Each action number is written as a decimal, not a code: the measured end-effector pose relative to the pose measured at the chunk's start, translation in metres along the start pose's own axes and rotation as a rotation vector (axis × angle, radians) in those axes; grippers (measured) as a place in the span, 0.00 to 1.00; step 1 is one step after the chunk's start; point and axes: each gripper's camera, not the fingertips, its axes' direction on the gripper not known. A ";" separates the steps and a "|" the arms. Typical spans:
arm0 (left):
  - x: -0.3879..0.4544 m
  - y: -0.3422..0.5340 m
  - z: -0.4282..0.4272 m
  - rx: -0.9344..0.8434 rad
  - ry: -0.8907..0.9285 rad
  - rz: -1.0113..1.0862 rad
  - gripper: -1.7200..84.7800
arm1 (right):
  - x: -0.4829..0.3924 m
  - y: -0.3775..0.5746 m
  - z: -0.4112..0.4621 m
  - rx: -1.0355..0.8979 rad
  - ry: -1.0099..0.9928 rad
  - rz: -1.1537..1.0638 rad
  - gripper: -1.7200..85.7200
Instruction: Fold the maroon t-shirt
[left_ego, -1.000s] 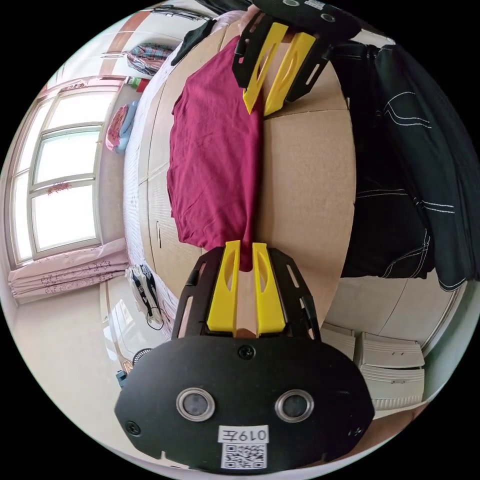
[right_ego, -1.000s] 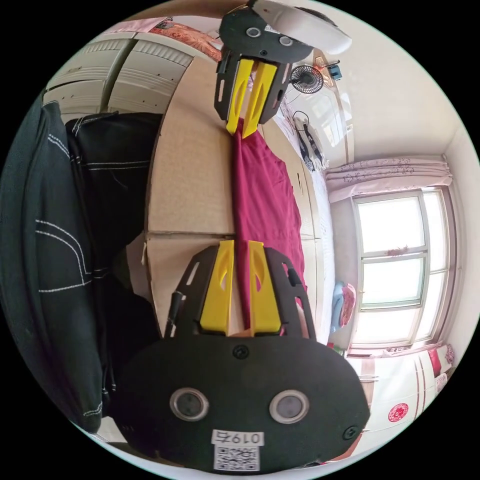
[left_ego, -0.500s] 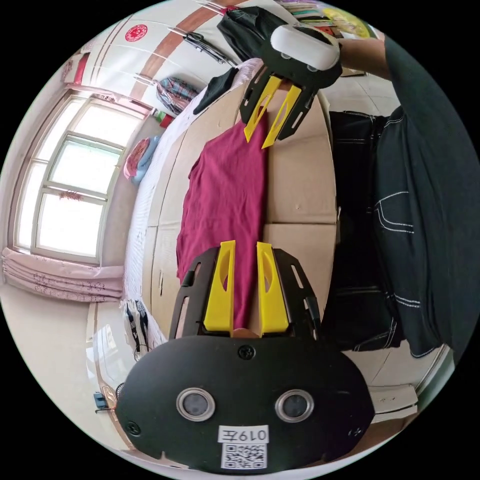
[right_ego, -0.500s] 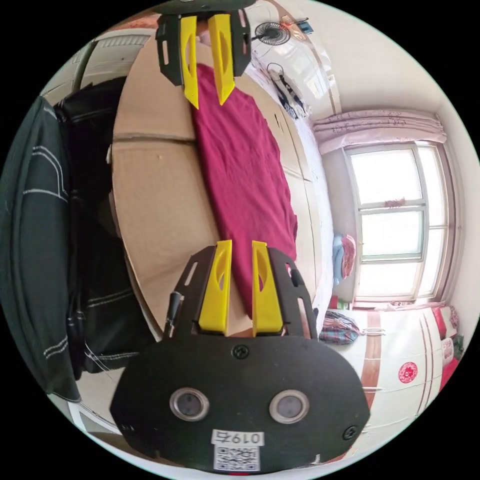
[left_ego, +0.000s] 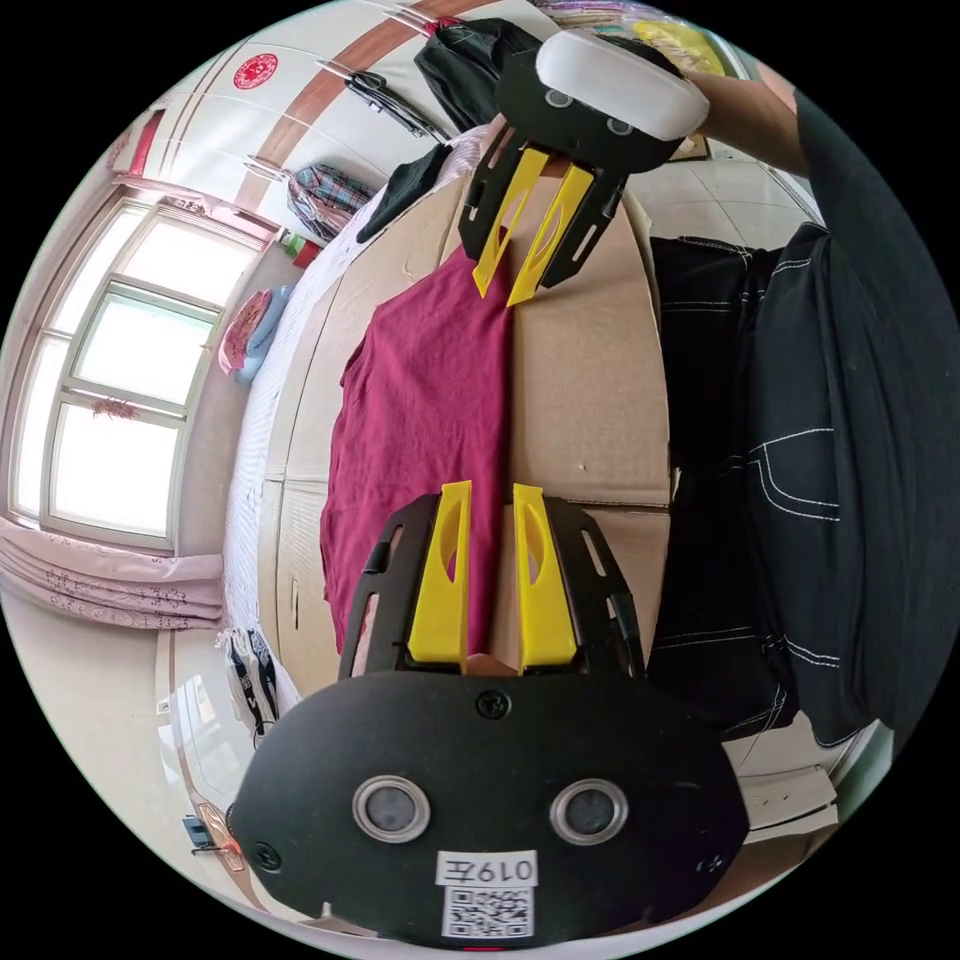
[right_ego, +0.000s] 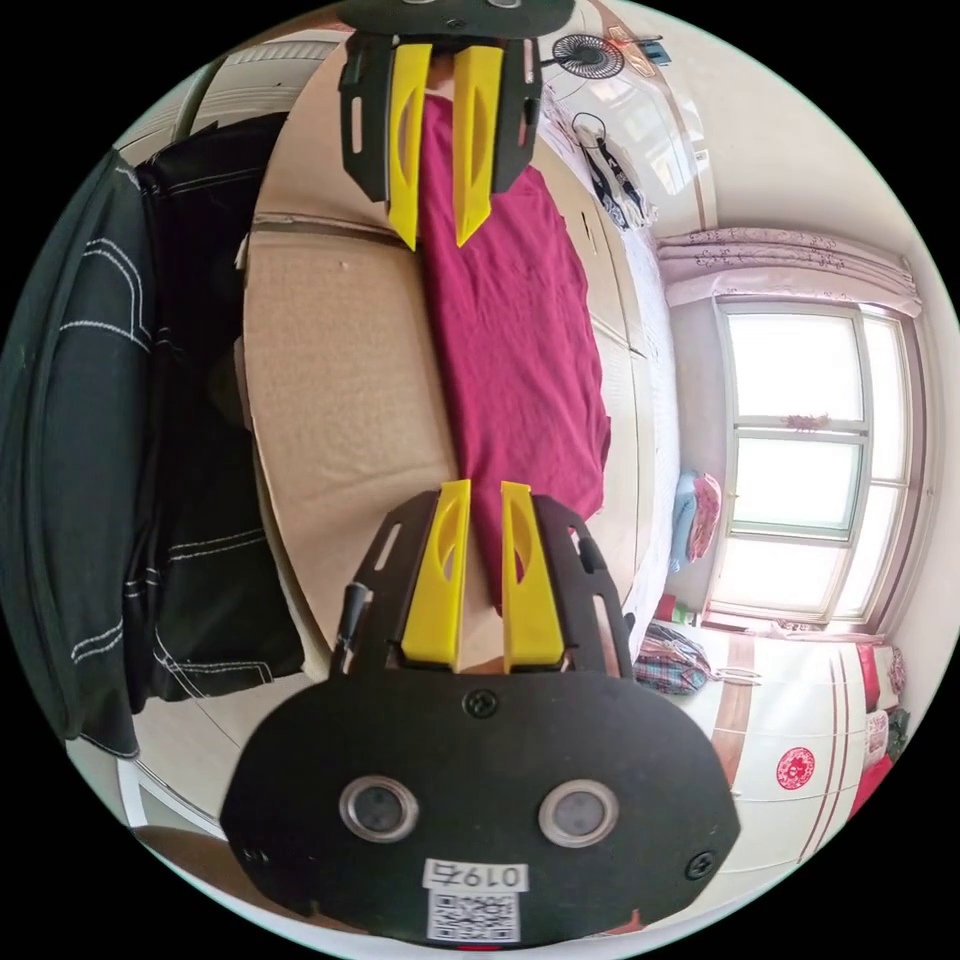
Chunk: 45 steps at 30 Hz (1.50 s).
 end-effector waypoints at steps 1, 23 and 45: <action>0.001 0.000 0.000 0.000 0.003 -0.001 0.08 | 0.004 0.003 -0.002 0.005 -0.008 0.005 0.09; 0.014 0.025 0.008 -0.069 0.027 -0.173 0.04 | 0.029 0.045 0.005 -0.079 0.061 -0.063 0.02; 0.082 0.053 0.017 -0.234 -0.096 -0.278 0.06 | 0.018 0.065 0.012 -0.134 0.170 -0.046 0.09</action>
